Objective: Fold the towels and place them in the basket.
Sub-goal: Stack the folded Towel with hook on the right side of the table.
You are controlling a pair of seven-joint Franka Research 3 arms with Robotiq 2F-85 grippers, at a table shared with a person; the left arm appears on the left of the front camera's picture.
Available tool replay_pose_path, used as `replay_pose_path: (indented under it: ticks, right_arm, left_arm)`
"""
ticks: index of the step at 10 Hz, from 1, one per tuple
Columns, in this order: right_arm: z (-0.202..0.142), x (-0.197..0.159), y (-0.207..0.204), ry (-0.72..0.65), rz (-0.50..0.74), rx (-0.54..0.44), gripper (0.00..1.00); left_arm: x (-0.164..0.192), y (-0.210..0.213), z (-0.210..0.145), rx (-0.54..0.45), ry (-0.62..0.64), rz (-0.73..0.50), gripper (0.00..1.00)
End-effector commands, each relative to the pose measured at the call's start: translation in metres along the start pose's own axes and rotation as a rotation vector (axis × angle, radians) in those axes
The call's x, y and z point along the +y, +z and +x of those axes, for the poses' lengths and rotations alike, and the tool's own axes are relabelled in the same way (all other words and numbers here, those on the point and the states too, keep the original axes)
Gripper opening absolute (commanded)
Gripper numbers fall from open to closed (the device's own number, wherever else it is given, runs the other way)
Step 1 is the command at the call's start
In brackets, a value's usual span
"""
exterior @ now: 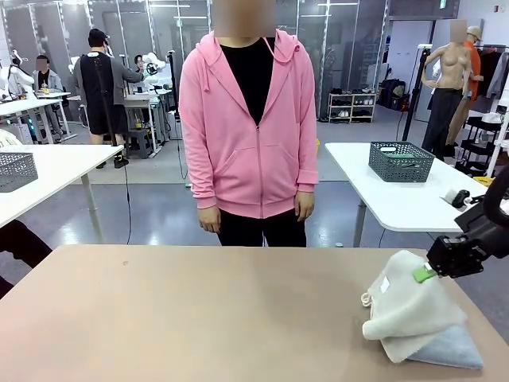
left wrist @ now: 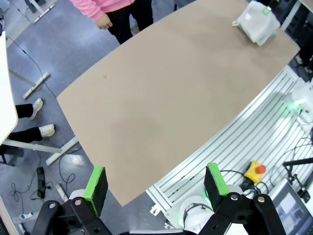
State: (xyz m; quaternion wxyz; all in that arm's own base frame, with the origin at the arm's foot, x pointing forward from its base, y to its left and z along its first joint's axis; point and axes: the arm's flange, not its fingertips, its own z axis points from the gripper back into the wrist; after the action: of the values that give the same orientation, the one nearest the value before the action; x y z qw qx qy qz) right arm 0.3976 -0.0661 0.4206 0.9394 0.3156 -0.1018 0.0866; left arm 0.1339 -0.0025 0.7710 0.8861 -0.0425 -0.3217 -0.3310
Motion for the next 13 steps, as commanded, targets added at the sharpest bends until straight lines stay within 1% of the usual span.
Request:
replay_pose_path:
  ticks: [1,2,3,4,5,6,7,8,9,10,12,13]
  right_arm:
    - [0.007,-0.009,0.003,-0.053,-0.128,0.052,0.2]
    - [0.009,-0.014,0.001,-0.092,-0.195,0.061,0.33]
    - [0.01,-0.017,-0.003,-0.114,-0.256,0.07,0.57]
    - [0.011,-0.018,-0.007,-0.138,-0.327,0.097,0.73]
    - [0.011,-0.018,-0.009,-0.151,-0.367,0.119,0.97]
    - [0.01,-0.017,-0.009,-0.17,-0.399,0.135,1.0]
    - [0.008,-0.017,-0.007,-0.196,-0.451,0.154,1.0]
    - [0.006,-0.015,-0.005,-0.205,-0.474,0.16,1.0]
    - [0.005,-0.01,-0.002,-0.202,-0.477,0.158,0.98]
    - [0.004,-0.004,0.001,-0.193,-0.492,0.155,1.0]
    - [0.008,0.009,0.006,-0.16,-0.504,0.14,1.0]
    - [0.012,0.01,0.004,-0.147,-0.505,0.149,1.0]
  left_arm:
    - [-0.002,0.002,0.0,-0.005,-0.009,-0.001,1.0]
    - [-0.002,0.002,0.0,-0.005,-0.009,-0.001,1.0]
    - [-0.002,0.002,0.0,-0.005,-0.009,-0.001,1.0]
    - [-0.002,0.002,0.0,-0.005,-0.009,-0.001,1.0]
    - [-0.002,0.002,0.0,-0.005,-0.009,-0.001,1.0]
    - [-0.002,0.002,0.0,-0.005,-0.009,-0.001,1.0]
    - [-0.002,0.002,0.0,-0.005,-0.009,-0.001,1.0]
    - [-0.002,0.002,0.0,-0.005,-0.009,-0.001,1.0]
    - [-0.002,0.002,0.0,-0.005,-0.009,-0.001,1.0]
    - [-0.002,0.002,0.0,-0.005,-0.009,-0.001,1.0]
    - [-0.002,0.002,0.0,-0.005,-0.009,-0.001,1.0]
    - [-0.002,0.002,0.0,-0.005,-0.009,-0.001,1.0]
